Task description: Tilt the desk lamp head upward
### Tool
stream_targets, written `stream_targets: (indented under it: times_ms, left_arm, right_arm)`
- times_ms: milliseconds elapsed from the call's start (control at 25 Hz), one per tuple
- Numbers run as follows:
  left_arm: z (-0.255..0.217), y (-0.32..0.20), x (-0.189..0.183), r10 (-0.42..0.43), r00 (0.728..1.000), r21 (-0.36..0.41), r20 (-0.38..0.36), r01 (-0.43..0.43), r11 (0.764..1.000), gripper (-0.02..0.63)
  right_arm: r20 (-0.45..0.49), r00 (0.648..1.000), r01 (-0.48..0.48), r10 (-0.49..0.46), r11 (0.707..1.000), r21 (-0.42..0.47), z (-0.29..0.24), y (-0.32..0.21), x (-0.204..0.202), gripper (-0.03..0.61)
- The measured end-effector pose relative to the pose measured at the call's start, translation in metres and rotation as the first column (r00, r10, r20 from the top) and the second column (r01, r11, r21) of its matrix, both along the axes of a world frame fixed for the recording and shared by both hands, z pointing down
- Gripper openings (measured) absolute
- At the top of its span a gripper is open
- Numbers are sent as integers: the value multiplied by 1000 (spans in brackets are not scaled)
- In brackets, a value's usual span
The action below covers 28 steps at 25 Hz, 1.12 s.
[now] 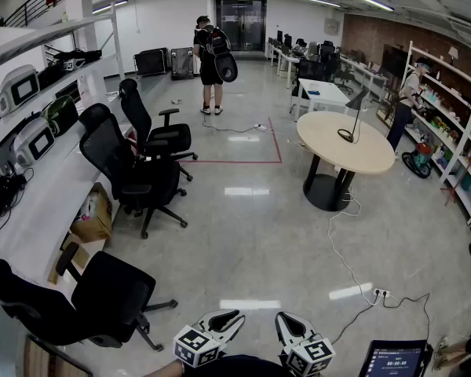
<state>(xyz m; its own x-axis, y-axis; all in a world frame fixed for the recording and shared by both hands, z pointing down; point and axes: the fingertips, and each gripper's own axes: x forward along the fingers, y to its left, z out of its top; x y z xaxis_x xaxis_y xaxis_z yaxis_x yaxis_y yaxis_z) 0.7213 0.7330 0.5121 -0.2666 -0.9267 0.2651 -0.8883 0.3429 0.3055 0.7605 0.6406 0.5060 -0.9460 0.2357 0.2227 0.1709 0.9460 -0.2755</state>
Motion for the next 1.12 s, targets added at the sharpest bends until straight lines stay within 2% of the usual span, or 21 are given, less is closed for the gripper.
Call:
stream_targets:
  times_ms: [560, 720, 1120]
  left_arm:
    - [8, -12, 17, 9, 1000, -14, -19, -9, 1000, 84]
    - [10, -12, 19, -1, 1000, -18, -29, 1, 1000, 84]
    - [14, -38, 30, 1, 1000, -33, -27, -2, 999, 84]
  right_arm:
    - [-32, 999, -1, 0, 999, -33, 8, -14, 16, 9]
    - [-21, 1000, -11, 10, 997, -73, 11, -20, 19, 9]
    - [-13, 1000, -11, 10, 995, -99, 12, -50, 27, 9]
